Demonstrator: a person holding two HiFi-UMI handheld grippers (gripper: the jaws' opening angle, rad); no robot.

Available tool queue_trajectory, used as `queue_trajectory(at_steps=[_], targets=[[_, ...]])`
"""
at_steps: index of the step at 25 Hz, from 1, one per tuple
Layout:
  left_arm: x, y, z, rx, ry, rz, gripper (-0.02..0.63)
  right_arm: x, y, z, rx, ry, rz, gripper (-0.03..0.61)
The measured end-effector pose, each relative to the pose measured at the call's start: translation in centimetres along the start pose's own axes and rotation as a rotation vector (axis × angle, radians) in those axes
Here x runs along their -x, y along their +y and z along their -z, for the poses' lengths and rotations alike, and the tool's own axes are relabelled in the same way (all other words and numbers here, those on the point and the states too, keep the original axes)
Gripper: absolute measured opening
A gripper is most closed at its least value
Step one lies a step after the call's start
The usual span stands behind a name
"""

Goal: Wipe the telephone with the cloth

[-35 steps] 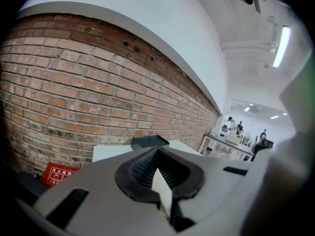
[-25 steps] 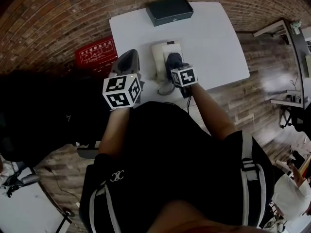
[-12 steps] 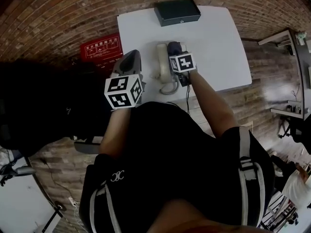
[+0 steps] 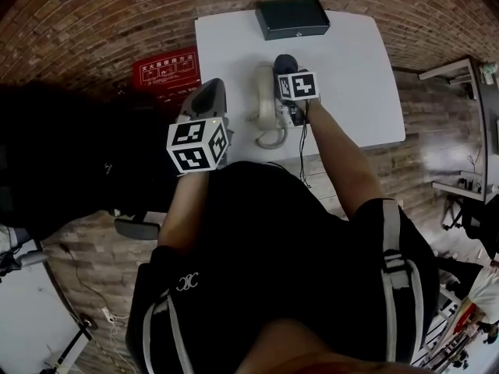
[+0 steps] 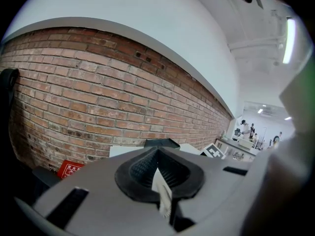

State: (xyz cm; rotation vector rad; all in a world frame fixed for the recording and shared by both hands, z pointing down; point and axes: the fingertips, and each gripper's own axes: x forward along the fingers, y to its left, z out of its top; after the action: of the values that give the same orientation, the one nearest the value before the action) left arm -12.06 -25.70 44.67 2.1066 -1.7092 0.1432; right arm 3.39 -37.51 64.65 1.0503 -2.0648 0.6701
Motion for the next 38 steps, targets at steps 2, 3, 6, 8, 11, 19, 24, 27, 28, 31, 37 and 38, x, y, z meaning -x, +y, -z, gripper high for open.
queue_trajectory(at_steps=[2, 3, 6, 8, 11, 19, 24, 27, 28, 31, 37, 38], targets=[[-0.1, 0.0, 0.1, 0.005, 0.002, 0.002, -0.005, 0.1, -0.8, 0.2, -0.012, 0.008, 0.008, 0.048], [-0.2, -0.1, 0.1, 0.007, 0.003, 0.004, -0.005, 0.3, -1.4, 0.4, -0.021, 0.012, 0.017, 0.048], [-0.4, -0.4, 0.3, 0.003, 0.009, 0.011, -0.005, 1.0, -3.9, 1.4, -0.087, 0.006, 0.036, 0.049], [-0.6, -0.3, 0.4, 0.002, 0.017, 0.015, -0.005, 1.5, -5.2, 1.9, -0.149, -0.006, 0.032, 0.051], [-0.8, -0.4, 0.5, 0.000, 0.020, 0.022, -0.005, 2.0, -6.2, 2.3, -0.193, -0.011, 0.041, 0.049], [-1.6, -0.6, 0.4, -0.012, 0.030, 0.049, -0.005, 3.3, -8.3, 3.5, -0.241, -0.022, 0.096, 0.048], [-2.1, -1.2, 0.2, -0.022, 0.037, 0.070, -0.005, 4.0, -9.1, 4.5, -0.219, -0.010, 0.137, 0.046], [-2.4, -1.2, 0.3, -0.025, 0.044, 0.079, -0.005, 4.2, -9.2, 5.9, -0.210, 0.024, 0.146, 0.044], [-2.5, -1.3, 0.3, -0.026, 0.046, 0.081, -0.005, 4.2, -9.1, 6.3, -0.207, 0.033, 0.144, 0.044], [-2.8, -1.4, 0.3, -0.030, 0.051, 0.091, -0.005, 4.6, -8.6, 7.0, -0.195, 0.032, 0.133, 0.044], [-3.1, -1.9, 0.5, -0.036, 0.059, 0.106, -0.005, 4.8, -6.9, 6.9, -0.109, 0.023, 0.123, 0.044], [-3.2, -2.0, 0.5, -0.037, 0.059, 0.108, -0.005, 4.7, -6.5, 6.9, -0.095, 0.026, 0.121, 0.044]])
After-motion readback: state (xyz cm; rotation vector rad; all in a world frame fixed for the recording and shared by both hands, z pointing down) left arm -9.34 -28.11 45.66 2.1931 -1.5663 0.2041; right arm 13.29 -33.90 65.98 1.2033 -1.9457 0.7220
